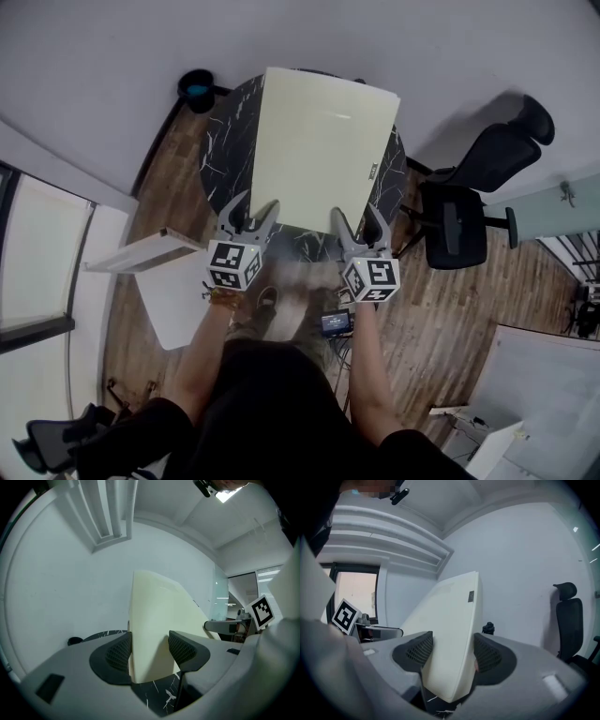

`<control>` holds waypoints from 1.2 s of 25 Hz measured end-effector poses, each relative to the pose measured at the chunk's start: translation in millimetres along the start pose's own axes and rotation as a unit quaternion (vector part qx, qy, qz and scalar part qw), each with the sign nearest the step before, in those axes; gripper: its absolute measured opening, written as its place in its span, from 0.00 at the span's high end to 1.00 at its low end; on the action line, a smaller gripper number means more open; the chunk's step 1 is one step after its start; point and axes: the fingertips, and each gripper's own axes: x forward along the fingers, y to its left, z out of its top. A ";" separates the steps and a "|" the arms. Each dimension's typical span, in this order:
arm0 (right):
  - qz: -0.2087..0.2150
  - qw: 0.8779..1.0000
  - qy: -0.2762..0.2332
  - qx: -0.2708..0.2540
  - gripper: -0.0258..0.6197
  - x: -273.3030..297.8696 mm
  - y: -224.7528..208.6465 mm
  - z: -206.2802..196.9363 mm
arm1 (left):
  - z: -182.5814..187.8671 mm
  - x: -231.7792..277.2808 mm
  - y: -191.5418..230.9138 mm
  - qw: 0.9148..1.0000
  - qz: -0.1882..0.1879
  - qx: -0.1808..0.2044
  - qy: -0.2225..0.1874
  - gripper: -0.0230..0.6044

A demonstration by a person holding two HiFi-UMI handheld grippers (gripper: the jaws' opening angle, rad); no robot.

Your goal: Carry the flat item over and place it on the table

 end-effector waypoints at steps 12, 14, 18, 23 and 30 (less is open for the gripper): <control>0.009 0.998 0.045 0.031 0.54 13.0 -2.7 -54.8 | -52.7 4.8 13.0 0.999 0.011 -0.028 0.036 0.56; 0.009 0.998 0.052 0.037 0.54 14.9 -2.3 -63.4 | -60.7 5.3 15.4 0.998 0.011 -0.031 0.044 0.56; 0.007 0.997 0.063 0.050 0.54 19.0 -3.9 -76.3 | -71.4 8.6 19.2 0.998 0.011 -0.036 0.056 0.56; 0.006 0.995 0.077 0.067 0.53 26.9 -8.9 -94.6 | -87.3 17.8 25.4 0.997 0.012 -0.042 0.071 0.56; 0.007 0.990 0.104 0.099 0.53 35.2 -6.4 -127.2 | -115.6 16.5 35.5 0.993 0.023 -0.062 0.098 0.56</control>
